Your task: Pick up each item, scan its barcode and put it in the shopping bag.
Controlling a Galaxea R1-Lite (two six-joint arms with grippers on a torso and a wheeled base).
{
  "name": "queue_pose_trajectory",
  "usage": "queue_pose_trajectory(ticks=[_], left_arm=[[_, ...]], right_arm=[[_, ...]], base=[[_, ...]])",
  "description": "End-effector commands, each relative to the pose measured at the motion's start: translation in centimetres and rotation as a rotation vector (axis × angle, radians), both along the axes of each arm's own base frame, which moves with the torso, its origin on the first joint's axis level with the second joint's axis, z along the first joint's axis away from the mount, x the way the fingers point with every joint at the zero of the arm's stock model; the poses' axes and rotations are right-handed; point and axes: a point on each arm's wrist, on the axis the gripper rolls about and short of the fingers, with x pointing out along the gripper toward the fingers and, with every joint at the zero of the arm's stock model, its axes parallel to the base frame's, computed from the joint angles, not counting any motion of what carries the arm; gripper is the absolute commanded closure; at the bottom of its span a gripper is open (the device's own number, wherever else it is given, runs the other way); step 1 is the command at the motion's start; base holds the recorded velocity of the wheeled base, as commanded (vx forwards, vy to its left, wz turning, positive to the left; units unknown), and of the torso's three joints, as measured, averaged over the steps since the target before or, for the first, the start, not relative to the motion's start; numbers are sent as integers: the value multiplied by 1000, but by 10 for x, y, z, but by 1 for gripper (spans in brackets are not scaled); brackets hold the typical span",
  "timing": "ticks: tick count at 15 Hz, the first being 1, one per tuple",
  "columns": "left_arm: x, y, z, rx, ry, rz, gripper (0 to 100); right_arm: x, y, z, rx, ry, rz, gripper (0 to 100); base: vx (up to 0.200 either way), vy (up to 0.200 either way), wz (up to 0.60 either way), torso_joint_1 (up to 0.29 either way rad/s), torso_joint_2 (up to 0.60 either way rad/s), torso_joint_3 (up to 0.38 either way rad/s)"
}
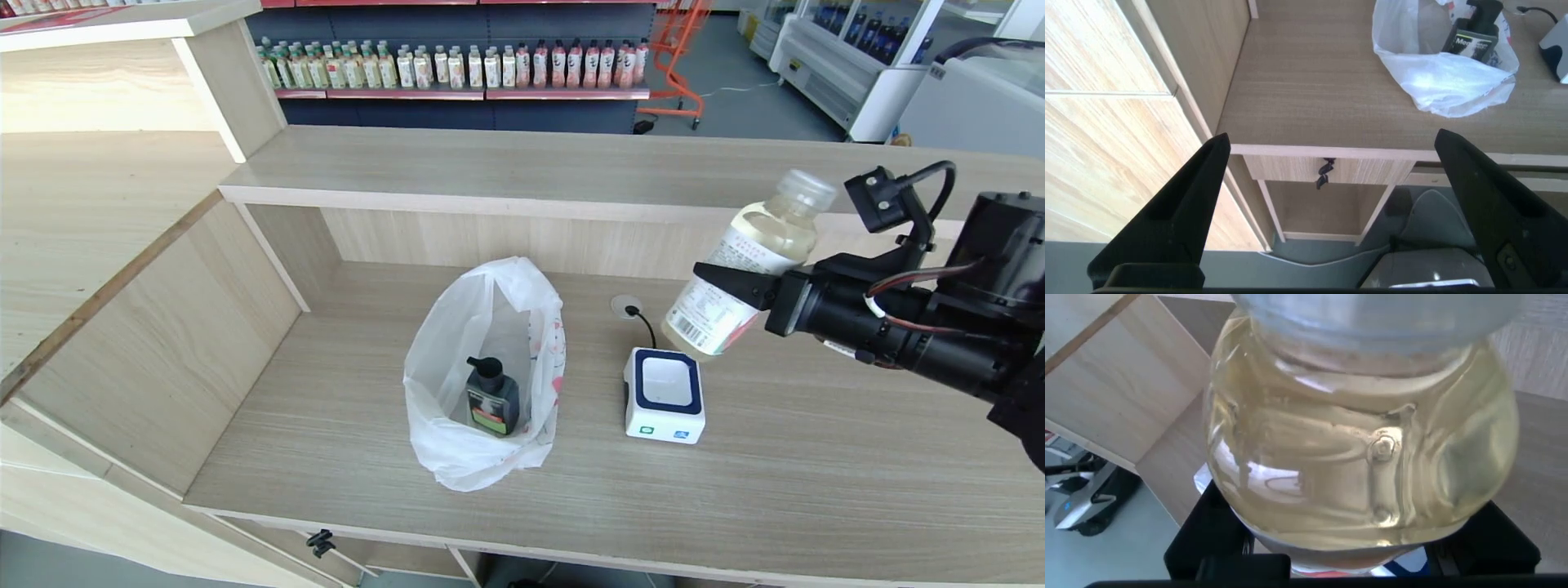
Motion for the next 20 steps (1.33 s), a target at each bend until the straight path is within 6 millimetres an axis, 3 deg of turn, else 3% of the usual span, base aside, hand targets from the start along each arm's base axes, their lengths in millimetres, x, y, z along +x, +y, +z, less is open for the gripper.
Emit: queue_pose_trajectory(ticks=[1,5,8,11,16,20], left_arm=[[0,0,0,0,2,0,0],[0,0,0,0,2,0,0],[0,0,0,0,2,0,0],[0,0,0,0,2,0,0],[0,0,0,0,2,0,0],[0,0,0,0,3,0,0]], right_arm=[[25,26,-18,-21,64,55,100],[58,72,-43,-47,93,41,100],[84,101,-57,-63,16,79,100],[91,130,-64,-58,-13,130,100],[112,148,-109,-176,-117,144,100],[128,158,-112,-157,-164,142,100]], base=[[0,0,0,0,0,0],[0,0,0,0,0,0],[0,0,0,0,0,0],[0,0,0,0,0,0],[0,0,0,0,0,0],[0,0,0,0,0,0]])
